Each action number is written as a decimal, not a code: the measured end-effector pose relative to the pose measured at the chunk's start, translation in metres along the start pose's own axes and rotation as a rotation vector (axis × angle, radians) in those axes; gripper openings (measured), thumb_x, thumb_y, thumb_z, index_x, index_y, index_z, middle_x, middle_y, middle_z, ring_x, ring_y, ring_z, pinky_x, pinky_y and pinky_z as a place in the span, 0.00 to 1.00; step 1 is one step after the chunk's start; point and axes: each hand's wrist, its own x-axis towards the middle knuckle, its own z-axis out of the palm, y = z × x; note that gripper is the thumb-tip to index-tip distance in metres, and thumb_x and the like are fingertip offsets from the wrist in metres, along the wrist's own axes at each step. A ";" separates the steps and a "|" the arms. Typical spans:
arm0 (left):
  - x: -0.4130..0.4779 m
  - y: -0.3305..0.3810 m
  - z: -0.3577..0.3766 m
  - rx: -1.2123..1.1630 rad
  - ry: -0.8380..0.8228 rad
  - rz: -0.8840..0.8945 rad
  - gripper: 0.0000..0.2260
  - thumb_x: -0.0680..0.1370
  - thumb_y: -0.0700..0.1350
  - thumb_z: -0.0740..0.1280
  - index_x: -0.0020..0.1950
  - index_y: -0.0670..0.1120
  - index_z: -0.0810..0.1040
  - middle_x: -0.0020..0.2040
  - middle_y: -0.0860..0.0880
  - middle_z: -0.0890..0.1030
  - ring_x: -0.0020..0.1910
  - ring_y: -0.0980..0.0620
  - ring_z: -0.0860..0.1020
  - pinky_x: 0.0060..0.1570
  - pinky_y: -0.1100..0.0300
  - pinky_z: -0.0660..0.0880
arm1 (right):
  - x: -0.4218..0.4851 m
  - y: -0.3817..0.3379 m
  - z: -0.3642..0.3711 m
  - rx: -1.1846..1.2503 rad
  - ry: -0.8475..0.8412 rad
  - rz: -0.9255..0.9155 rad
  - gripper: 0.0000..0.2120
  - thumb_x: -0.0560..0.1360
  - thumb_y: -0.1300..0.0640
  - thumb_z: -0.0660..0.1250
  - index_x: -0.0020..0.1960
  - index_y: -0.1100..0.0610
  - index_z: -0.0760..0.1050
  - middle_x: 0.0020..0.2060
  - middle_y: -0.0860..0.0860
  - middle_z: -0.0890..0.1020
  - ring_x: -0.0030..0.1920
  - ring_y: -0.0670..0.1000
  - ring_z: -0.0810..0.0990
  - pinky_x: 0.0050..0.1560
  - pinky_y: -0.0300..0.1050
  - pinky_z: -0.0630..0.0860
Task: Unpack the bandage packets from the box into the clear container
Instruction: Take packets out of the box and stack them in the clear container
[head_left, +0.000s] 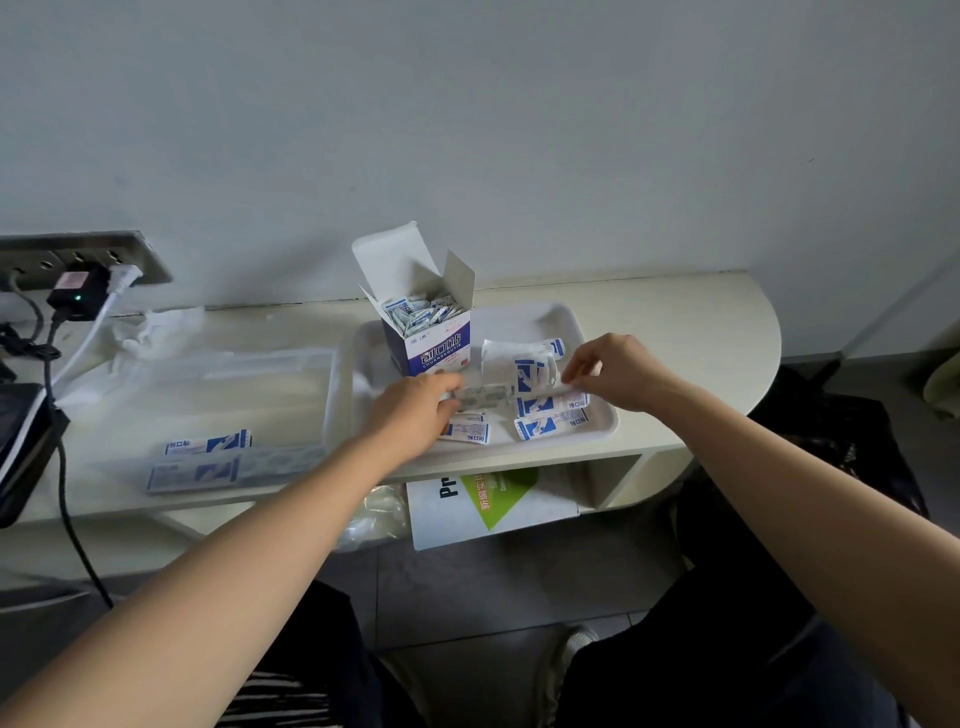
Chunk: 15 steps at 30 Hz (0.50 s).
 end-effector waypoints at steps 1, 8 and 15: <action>0.000 0.000 0.000 -0.001 -0.001 0.001 0.06 0.80 0.45 0.62 0.53 0.48 0.77 0.47 0.46 0.81 0.46 0.43 0.78 0.44 0.52 0.75 | 0.000 -0.001 0.003 -0.012 0.042 -0.029 0.06 0.72 0.59 0.70 0.48 0.52 0.82 0.45 0.50 0.80 0.42 0.47 0.76 0.47 0.40 0.71; -0.003 0.005 -0.002 0.050 0.019 0.054 0.05 0.80 0.46 0.62 0.51 0.49 0.76 0.46 0.47 0.80 0.45 0.43 0.78 0.40 0.55 0.72 | -0.004 -0.042 0.031 0.156 -0.054 -0.315 0.11 0.72 0.55 0.72 0.54 0.53 0.80 0.44 0.44 0.81 0.34 0.43 0.75 0.38 0.37 0.73; -0.015 -0.001 -0.002 0.083 0.025 0.082 0.04 0.79 0.46 0.62 0.50 0.49 0.75 0.43 0.49 0.75 0.45 0.42 0.78 0.37 0.56 0.69 | -0.001 -0.046 0.057 0.121 -0.045 -0.345 0.05 0.74 0.53 0.69 0.46 0.52 0.83 0.36 0.49 0.82 0.38 0.46 0.74 0.42 0.43 0.71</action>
